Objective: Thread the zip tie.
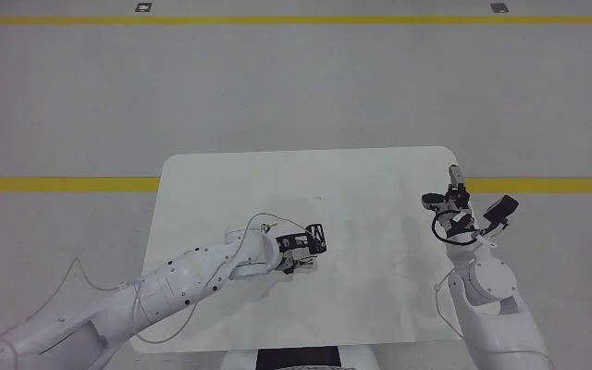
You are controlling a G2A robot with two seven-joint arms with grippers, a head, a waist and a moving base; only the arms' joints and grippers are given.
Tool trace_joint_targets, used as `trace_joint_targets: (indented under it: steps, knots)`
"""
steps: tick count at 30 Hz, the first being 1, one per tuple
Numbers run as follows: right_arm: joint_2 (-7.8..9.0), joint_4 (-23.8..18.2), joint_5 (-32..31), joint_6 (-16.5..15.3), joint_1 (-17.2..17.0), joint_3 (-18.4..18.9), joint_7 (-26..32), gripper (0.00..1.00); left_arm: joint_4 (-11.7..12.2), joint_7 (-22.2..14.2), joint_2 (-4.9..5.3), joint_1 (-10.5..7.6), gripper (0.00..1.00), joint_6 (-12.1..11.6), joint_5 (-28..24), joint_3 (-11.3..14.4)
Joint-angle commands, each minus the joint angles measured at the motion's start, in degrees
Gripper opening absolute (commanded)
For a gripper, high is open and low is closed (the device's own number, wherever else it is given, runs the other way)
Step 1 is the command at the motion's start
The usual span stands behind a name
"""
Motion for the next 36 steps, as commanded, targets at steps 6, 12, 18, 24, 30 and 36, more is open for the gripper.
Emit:
trace_joint_targets:
  steps: [6, 12, 18, 24, 30, 36]
  knots:
    - [0.00, 0.0, 0.0, 0.0, 0.0, 0.0, 0.0, 1.00, 0.0, -0.1, -0.25, 0.32, 0.25, 0.3, 0.9, -0.3]
    - [0.00, 0.0, 0.0, 0.0, 0.0, 0.0, 0.0, 1.00, 0.1, -0.4, -0.64, 0.46, 0.24, 0.5, 1.6, -0.4]
    - [0.00, 0.0, 0.0, 0.0, 0.0, 0.0, 0.0, 1.00, 0.2, -0.3, -0.87, 0.71, 0.25, 0.5, 2.1, -0.7]
    - [0.00, 0.0, 0.0, 0.0, 0.0, 0.0, 0.0, 1.00, 0.4, -0.6, -1.06, 0.95, 0.26, 0.2, 2.2, -1.0]
    - [0.00, 0.0, 0.0, 0.0, 0.0, 0.0, 0.0, 1.00, 0.3, -0.9, -1.19, 1.17, 0.25, 0.2, 2.8, -1.3]
    - [0.00, 0.0, 0.0, 0.0, 0.0, 0.0, 0.0, 1.00, 0.3, -1.3, -1.40, 1.40, 0.18, 0.1, 3.1, -1.5]
